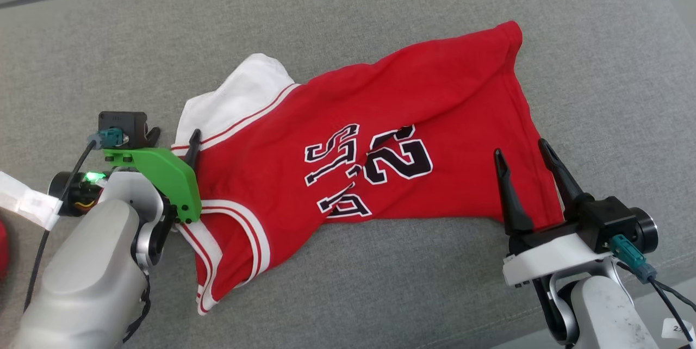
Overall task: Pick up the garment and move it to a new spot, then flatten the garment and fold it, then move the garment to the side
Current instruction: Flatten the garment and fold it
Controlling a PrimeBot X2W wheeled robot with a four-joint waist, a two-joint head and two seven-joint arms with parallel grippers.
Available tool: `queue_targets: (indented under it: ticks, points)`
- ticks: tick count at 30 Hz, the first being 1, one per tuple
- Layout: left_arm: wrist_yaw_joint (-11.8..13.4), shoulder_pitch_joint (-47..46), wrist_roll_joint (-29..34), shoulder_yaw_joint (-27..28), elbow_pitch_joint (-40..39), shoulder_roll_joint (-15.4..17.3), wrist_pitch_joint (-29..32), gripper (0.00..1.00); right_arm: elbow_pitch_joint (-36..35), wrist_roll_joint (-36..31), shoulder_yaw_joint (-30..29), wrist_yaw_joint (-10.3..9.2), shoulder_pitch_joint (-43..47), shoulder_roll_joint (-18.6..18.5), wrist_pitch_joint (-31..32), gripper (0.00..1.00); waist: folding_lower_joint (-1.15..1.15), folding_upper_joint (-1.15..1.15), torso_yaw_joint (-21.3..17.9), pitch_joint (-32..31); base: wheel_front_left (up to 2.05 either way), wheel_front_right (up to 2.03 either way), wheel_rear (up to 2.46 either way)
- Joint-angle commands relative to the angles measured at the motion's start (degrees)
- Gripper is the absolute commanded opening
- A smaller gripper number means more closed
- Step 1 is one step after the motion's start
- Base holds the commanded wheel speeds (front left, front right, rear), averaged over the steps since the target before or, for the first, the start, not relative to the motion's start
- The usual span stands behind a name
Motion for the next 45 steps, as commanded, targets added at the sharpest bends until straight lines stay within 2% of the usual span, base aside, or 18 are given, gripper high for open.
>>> queue_targets:
  ticks: [1,4,5,6,8,11,14,20,25,26,27,28,35,41,43,45]
  points:
    - [-0.6,-1.2,0.2,-0.3,2.2,-0.7,-0.5,1.00,-0.2,-0.1,-0.2,-0.08,-0.7,-0.1,0.0,1.00,0.00,0.00,-1.1,1.6,0.00,0.00,0.00]
    - [-1.7,-1.7,0.8,-1.2,6.7,-2.0,-2.7,1.00,-0.1,-0.2,-0.5,-0.08,-0.2,-0.1,0.0,1.00,0.00,0.00,-1.0,1.2,0.00,0.00,0.00]
    - [-2.5,-1.8,0.7,-1.4,7.6,-2.4,-3.3,0.36,0.0,-0.2,-0.5,-0.08,0.0,-0.1,0.0,1.00,0.00,0.00,-1.0,1.0,0.00,0.00,0.00]
    - [-3.8,-2.1,0.9,-1.9,8.2,-2.8,-4.0,0.00,0.2,-0.2,-0.5,-0.08,0.2,-0.1,0.0,1.00,0.00,0.00,-0.9,0.6,0.00,0.00,0.00]
    - [-4.8,-3.3,2.1,-2.3,8.6,-2.8,-6.9,0.00,0.4,0.1,-0.4,-0.08,0.4,-0.1,0.0,1.00,0.00,0.00,-0.6,-0.1,0.00,0.00,0.00]
    - [-3.7,-5.3,5.1,-3.0,6.8,-1.8,-12.9,0.00,0.5,0.3,-0.1,-0.08,0.5,-0.1,0.0,1.00,0.00,0.00,-0.3,-1.0,0.00,0.00,0.00]
    - [-2.9,-3.4,6.5,-3.9,3.5,-2.4,-15.2,0.00,0.6,0.3,-0.3,-0.08,0.8,-0.1,0.0,1.00,0.00,0.00,0.1,-1.8,0.00,0.00,0.00]
    - [-1.7,5.1,7.1,-7.9,-8.7,-1.4,-11.5,0.00,0.4,0.1,-1.0,-0.08,1.6,-0.1,0.0,1.00,0.00,0.00,1.2,-2.5,0.00,0.00,0.00]
    - [1.0,14.0,5.8,-10.7,-18.9,-0.8,-7.7,0.00,0.5,0.2,-1.3,-0.08,1.5,-0.1,0.0,1.00,0.00,0.00,2.3,-2.4,0.00,0.00,0.00]
    - [1.5,15.0,6.0,-10.9,-19.9,-0.5,-7.3,0.28,0.5,0.2,-1.1,-0.08,1.4,-0.1,0.0,1.00,0.00,0.00,2.4,-2.4,0.00,0.00,0.00]
    - [2.0,16.2,5.5,-11.1,-20.6,-0.5,-7.1,0.94,0.7,0.2,-1.0,-0.08,1.3,-0.1,0.0,1.00,0.00,0.00,2.5,-2.6,0.00,0.00,0.00]
    - [2.5,16.9,5.2,-10.9,-21.6,-0.8,-7.3,1.00,0.8,0.2,-0.9,-0.08,1.3,-0.1,0.0,1.00,0.00,0.00,2.6,-2.7,0.00,0.00,0.00]
    - [5.7,19.8,3.6,-9.8,-28.7,-0.9,-7.0,1.00,1.2,-0.4,-0.7,-0.08,2.1,-0.1,0.0,1.00,0.00,0.00,3.0,-5.0,0.00,0.00,0.00]
    - [10.5,18.1,4.1,-5.9,-34.3,2.0,-5.2,1.00,1.1,-0.5,-0.6,-0.08,2.7,-0.1,0.0,1.00,0.00,0.00,2.6,-5.9,0.00,0.00,0.00]
    - [10.9,16.7,3.4,-4.9,-33.3,2.3,-4.3,1.00,1.1,-0.3,-0.2,-0.08,2.5,-0.1,0.0,1.00,0.00,0.00,2.3,-5.7,0.00,0.00,0.00]
    - [10.1,15.3,3.2,-4.6,-30.9,2.6,-3.5,1.00,1.0,0.0,0.1,-0.08,1.9,-0.1,0.0,1.00,0.00,0.00,1.9,-5.1,0.00,0.00,0.00]
